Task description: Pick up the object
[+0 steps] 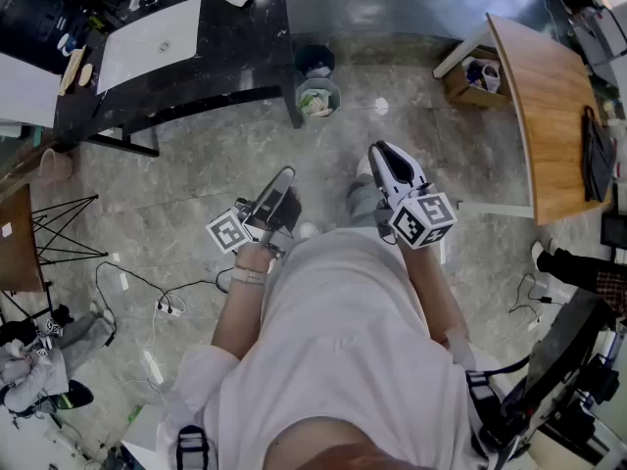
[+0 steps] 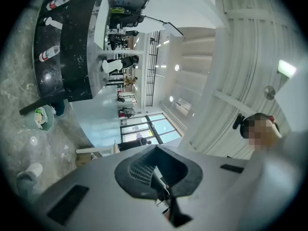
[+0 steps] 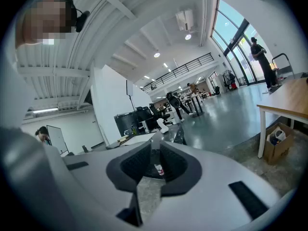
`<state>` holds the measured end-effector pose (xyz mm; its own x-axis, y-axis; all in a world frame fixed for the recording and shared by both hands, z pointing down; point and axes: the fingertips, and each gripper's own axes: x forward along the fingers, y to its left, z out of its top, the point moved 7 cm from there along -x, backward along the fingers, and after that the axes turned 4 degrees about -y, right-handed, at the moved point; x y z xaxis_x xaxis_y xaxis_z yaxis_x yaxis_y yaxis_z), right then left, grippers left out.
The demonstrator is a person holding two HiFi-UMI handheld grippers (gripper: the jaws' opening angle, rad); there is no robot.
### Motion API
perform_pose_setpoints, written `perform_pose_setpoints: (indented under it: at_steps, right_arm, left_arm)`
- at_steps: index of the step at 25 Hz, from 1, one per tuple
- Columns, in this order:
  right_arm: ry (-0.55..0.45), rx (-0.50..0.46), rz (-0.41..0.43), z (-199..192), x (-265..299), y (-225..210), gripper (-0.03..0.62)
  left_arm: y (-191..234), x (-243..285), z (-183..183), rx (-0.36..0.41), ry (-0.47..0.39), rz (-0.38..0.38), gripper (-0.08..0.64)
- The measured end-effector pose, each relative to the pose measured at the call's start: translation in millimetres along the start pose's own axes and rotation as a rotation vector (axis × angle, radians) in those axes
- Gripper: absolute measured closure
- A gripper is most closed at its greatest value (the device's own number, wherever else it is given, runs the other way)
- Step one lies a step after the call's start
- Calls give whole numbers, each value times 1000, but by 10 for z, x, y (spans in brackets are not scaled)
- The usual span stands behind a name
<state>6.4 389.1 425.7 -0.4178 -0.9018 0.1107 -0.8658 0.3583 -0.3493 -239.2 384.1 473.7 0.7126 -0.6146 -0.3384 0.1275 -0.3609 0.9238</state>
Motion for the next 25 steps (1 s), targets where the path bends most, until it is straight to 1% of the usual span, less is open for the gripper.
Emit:
perform_pose_setpoints:
  at_steps: [4, 7, 12, 17, 19, 22, 25]
  right_arm:
    - [7, 5, 15, 26, 160, -91, 525]
    - [15, 24, 24, 58, 400, -295, 525]
    - [29, 45, 60, 208, 993, -843, 525]
    - [50, 68, 89, 490, 1603, -1406, 525]
    - [62, 76, 110, 609, 1838, -1605, 525]
    - [75, 82, 138, 781, 2135, -1924, 525]
    - [63, 85, 158, 966, 2378, -2248, 525]
  left_arm:
    - [67, 62, 87, 12, -26, 22, 554]
    - [208, 235, 187, 7, -49, 43, 554]
    - [551, 744, 447, 31, -74, 98, 554]
    - [802, 1334, 796, 15, -140, 131, 554]
    - [874, 1550, 920, 23, -161, 153, 554]
    - [1002, 1832, 1072, 32, -215, 182, 554]
    - [1164, 2089, 1199, 37, -275, 204, 554]
